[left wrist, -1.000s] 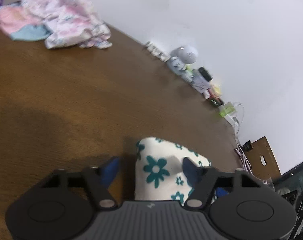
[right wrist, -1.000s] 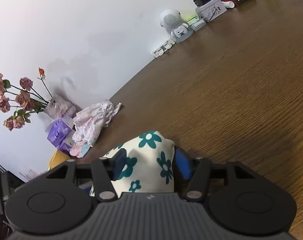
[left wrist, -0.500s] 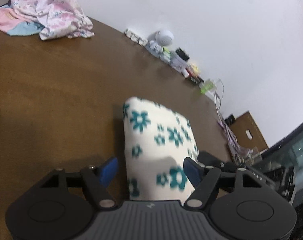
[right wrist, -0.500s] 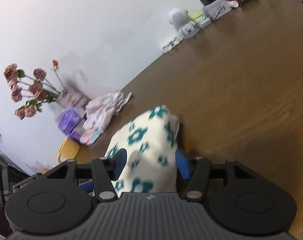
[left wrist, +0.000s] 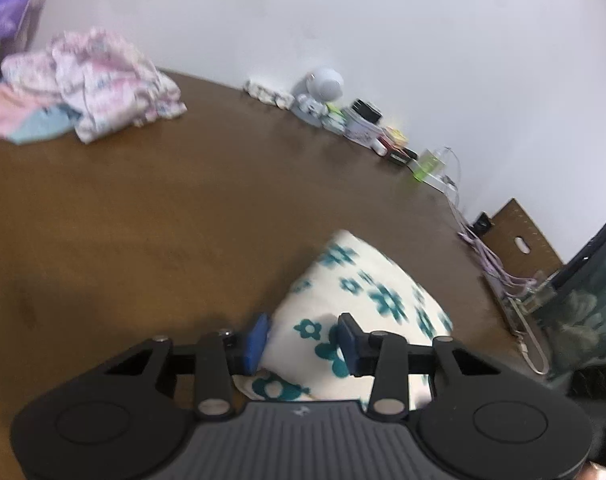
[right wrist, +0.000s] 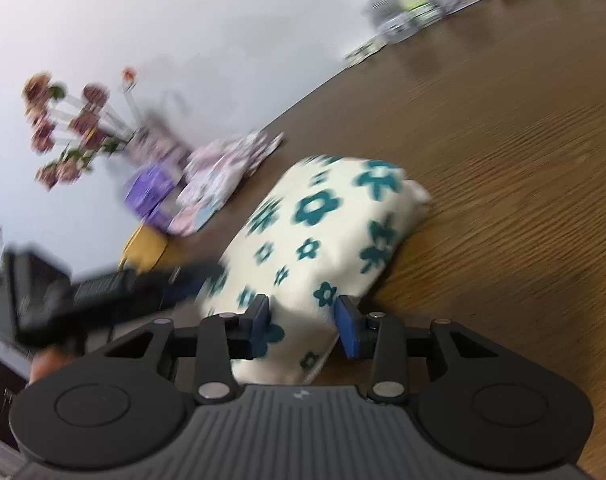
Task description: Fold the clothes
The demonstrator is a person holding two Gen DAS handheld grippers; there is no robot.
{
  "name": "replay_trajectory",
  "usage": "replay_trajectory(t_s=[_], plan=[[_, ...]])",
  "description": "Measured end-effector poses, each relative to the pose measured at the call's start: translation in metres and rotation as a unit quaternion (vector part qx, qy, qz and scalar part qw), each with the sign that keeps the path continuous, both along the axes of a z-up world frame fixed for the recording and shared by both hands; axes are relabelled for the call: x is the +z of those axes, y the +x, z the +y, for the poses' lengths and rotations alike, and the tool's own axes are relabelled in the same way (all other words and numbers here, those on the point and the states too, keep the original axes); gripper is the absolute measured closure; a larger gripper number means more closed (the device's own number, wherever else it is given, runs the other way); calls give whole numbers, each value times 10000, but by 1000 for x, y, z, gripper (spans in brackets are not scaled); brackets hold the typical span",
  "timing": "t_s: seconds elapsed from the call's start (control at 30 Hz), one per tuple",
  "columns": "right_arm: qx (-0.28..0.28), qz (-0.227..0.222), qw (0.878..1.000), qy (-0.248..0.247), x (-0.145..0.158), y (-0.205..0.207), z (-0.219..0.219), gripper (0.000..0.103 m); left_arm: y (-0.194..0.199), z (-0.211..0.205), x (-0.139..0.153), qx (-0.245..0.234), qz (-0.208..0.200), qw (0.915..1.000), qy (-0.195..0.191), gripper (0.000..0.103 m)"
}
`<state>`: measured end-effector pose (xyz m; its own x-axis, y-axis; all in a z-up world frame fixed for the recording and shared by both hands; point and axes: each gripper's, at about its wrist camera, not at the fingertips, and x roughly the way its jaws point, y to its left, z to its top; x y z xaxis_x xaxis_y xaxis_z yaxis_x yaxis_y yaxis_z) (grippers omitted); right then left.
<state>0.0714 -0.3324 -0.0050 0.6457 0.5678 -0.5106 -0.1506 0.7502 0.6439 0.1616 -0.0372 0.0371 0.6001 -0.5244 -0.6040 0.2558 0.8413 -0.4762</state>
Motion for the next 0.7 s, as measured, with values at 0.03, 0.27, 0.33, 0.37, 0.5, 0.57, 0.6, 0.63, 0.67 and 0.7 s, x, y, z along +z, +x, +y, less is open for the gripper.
replay_trajectory(t_s=[0.03,0.27,0.33,0.37,0.5,0.57,0.6,0.63,0.67,0.7], plan=[[54,1,10000,-21,1,-2,5,66,3,2,1,41,-27,10000,37,65],[-58,-311,9995,-38,16,-22,3,58,-36,25,8,578,-63,9966,-590,29],[-311,-525,9981,-127,25,-29,-11,50,-52,25,7,597,61,9953,-765,29],[-460,-633,9968,-190,29,-30,-19,47,-58,24,5,583,131,9947,-837,29],[-708,-842,9925,-530,36,-6,-37,38,-67,15,-4,666,381,9925,-950,29],[-527,-774,9944,-484,32,15,-40,37,-65,12,-9,761,492,9917,-911,29],[-424,-728,9955,-431,30,26,-42,37,-63,11,-12,798,545,9912,-907,29],[-330,-679,9965,-368,27,35,-43,37,-60,10,-14,821,591,9906,-921,29],[-251,-636,9972,-318,24,45,-45,37,-58,10,-16,831,612,9902,-944,29],[-190,-587,9977,-293,21,52,-46,37,-55,10,-17,838,621,9898,-966,31]])
